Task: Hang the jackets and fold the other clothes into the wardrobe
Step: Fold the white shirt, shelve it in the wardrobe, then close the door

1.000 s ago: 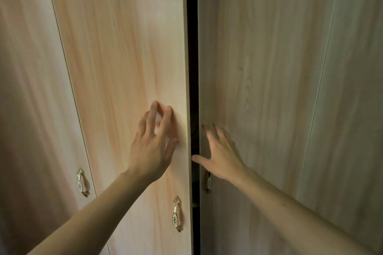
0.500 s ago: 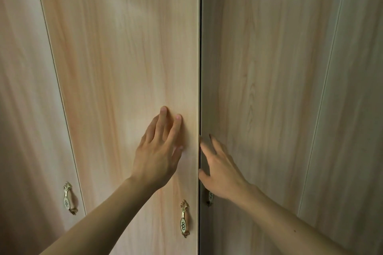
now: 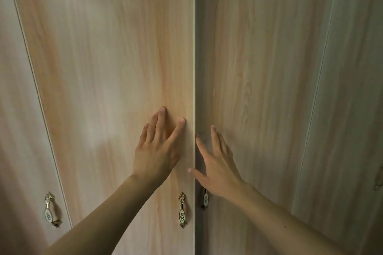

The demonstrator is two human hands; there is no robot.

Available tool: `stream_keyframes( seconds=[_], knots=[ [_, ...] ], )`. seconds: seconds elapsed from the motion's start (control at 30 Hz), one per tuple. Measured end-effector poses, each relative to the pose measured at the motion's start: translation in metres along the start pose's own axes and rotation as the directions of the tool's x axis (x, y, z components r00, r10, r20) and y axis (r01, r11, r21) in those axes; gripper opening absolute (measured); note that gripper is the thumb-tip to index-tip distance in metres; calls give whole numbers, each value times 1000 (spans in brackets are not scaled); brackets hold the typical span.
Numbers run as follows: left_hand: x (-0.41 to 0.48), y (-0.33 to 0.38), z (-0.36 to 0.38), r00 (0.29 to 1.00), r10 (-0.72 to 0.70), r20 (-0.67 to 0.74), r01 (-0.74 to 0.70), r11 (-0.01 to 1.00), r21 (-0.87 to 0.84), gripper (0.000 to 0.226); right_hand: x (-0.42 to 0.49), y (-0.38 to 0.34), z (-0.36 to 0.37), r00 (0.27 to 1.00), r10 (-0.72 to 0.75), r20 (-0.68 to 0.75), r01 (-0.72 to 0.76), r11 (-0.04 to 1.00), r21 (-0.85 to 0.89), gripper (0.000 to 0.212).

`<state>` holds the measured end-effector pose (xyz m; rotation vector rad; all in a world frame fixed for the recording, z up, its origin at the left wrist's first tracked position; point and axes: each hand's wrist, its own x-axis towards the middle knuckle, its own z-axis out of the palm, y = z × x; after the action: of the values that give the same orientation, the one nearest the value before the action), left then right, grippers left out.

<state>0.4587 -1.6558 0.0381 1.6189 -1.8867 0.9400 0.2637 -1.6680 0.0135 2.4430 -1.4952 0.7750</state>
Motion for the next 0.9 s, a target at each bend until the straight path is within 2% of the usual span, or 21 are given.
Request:
stream_keyframes(
  seconds=[0.23,0.4,0.57,0.7,0.9],
  knots=[
    [11,0,16,1000,-13,20,13,1000,-3,128,12,7,-2,999,-16,-30,13,994,-108,94],
    [17,-1,28,999,-10,39,10,1000,0,124,37,14,5,992,80,-99,-91,990,-111,120],
    [22,1,38,999,-9,38,9,1000,6,123,57,22,25,972,102,-210,-139,975,-171,138],
    [26,2,47,1000,-7,-18,6,1000,-20,121,68,31,44,951,66,-303,-128,974,-189,142],
    [26,5,49,999,-23,25,23,1000,-5,124,68,35,49,948,47,-316,-114,974,-197,143]
  ],
)
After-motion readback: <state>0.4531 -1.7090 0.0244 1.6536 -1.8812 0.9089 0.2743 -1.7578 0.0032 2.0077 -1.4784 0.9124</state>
